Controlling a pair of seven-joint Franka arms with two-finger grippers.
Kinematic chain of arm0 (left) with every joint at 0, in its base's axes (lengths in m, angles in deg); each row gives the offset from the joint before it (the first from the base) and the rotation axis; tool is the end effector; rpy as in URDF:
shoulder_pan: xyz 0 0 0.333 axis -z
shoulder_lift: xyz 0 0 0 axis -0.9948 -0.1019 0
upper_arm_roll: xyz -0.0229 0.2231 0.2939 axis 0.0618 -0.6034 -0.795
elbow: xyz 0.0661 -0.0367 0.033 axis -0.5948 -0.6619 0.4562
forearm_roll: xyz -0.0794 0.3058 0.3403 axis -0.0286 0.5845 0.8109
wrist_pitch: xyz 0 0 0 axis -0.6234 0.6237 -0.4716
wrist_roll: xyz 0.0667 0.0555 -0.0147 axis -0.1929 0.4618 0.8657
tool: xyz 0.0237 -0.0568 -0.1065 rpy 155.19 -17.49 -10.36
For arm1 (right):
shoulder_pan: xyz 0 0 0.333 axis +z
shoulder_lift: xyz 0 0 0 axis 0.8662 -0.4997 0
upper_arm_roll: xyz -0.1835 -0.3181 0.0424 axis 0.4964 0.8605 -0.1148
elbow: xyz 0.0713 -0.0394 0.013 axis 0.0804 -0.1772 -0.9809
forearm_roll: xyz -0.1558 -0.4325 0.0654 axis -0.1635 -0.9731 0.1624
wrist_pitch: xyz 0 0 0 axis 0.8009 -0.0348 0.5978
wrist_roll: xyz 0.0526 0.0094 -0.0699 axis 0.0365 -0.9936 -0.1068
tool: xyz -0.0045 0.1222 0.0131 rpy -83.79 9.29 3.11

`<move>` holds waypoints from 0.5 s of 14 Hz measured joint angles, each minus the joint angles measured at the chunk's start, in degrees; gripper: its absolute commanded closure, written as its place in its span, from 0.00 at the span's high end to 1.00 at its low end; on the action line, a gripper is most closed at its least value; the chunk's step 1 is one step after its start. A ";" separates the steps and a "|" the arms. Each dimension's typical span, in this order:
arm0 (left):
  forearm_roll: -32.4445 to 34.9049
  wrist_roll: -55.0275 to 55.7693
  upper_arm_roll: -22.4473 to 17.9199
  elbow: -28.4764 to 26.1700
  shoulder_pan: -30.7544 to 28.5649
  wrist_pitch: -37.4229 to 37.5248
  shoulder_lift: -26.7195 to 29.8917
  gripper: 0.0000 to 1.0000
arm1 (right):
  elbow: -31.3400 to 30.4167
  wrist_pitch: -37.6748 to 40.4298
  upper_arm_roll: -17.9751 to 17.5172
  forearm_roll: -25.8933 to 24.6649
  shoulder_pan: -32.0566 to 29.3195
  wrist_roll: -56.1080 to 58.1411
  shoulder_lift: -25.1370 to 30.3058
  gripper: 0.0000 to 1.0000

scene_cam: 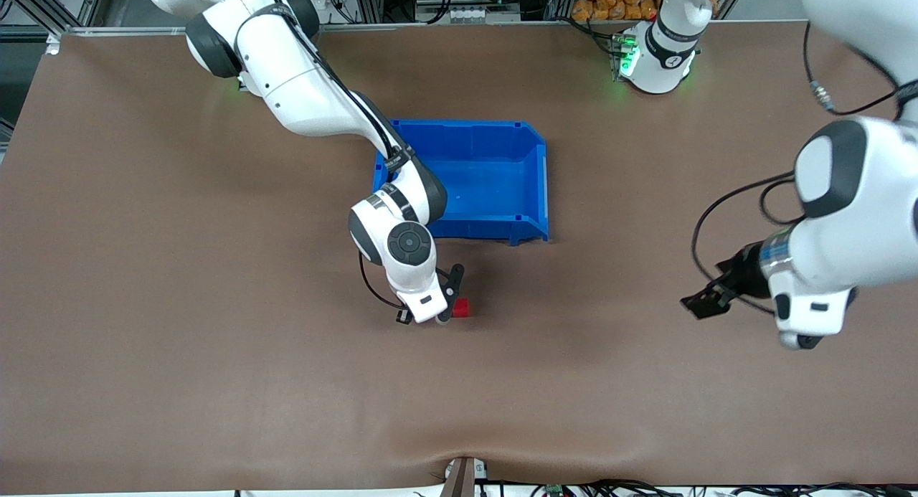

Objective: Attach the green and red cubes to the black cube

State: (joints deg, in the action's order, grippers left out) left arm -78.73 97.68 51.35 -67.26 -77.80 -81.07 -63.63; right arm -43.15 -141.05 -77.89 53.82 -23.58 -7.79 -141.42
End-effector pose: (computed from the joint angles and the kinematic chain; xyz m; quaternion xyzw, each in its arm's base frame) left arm 0.7733 -0.1215 0.5367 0.9582 0.2821 -0.0385 0.0280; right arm 0.7279 0.4915 0.1682 0.8001 0.5969 0.0003 0.0603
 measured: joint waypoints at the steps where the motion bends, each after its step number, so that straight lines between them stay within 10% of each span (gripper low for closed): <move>1: 0.96 -4.21 -0.04 0.01 -0.45 1.62 1.76 1.00 | 0.14 -0.26 0.00 0.00 0.06 -0.25 -0.04 0.00; 7: 1.67 -36.00 0.05 -0.42 -7.37 10.79 11.14 1.00 | 0.97 -1.30 0.05 -0.34 0.81 -0.64 -0.97 0.00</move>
State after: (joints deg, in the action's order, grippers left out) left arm -77.07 61.68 51.40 -67.68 -85.17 -70.28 -52.49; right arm -42.18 -142.35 -77.83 53.48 -22.78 -8.43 -142.40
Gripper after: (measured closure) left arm 0.000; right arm 0.608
